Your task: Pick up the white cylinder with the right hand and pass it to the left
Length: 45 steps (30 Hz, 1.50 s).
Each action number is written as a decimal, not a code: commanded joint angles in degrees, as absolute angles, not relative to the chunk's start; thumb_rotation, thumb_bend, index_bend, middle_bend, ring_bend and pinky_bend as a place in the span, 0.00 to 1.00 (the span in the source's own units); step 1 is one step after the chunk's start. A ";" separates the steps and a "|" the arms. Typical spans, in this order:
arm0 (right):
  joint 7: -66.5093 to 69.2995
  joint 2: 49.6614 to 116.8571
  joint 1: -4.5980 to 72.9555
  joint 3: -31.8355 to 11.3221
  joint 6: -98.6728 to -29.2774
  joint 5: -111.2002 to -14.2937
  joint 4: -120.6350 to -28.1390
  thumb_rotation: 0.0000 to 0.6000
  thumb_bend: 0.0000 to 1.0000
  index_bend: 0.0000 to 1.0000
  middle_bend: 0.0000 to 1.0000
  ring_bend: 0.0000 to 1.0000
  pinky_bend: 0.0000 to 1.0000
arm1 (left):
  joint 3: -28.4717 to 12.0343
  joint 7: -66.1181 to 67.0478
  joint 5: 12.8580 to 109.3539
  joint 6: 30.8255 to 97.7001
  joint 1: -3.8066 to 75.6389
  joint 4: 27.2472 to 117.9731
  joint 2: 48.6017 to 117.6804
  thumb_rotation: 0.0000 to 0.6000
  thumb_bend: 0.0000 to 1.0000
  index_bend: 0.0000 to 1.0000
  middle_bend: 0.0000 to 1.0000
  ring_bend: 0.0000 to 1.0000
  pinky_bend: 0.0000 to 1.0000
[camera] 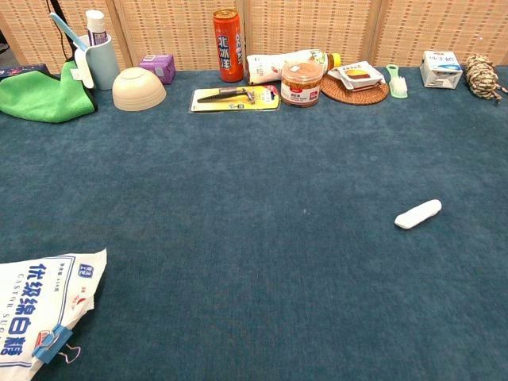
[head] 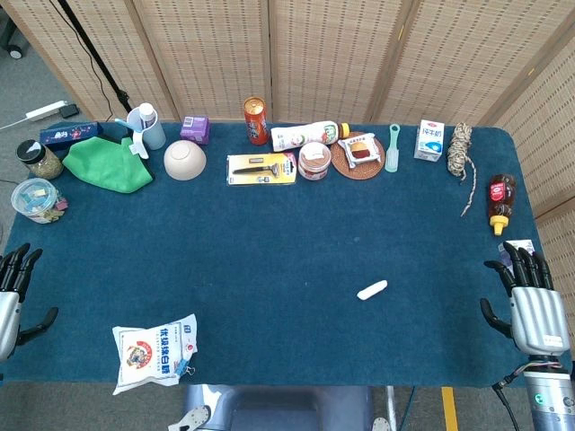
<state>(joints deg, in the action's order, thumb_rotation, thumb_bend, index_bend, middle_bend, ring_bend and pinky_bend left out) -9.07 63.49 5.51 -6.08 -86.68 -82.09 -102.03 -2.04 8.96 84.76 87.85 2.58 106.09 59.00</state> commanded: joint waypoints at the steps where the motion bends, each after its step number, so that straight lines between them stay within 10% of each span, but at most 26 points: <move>1: -8.86 63.45 5.53 -6.12 -86.50 -82.01 -101.92 1.00 0.37 0.26 0.07 0.00 0.00 | -2.05 9.10 84.65 87.70 2.63 106.10 59.03 1.00 0.25 0.08 0.00 0.00 0.00; 45: 2.76 64.84 16.87 -7.55 -69.36 -83.59 -97.20 1.00 0.37 0.38 0.11 0.00 0.00 | -2.22 7.20 84.27 81.10 6.37 108.88 56.71 1.00 0.25 0.08 0.00 0.00 0.00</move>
<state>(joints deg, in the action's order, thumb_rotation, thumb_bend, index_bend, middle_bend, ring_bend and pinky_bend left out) 2.78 64.40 16.22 -7.38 -70.11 -83.51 -97.59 -2.23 7.17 84.25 81.13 6.34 108.84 56.72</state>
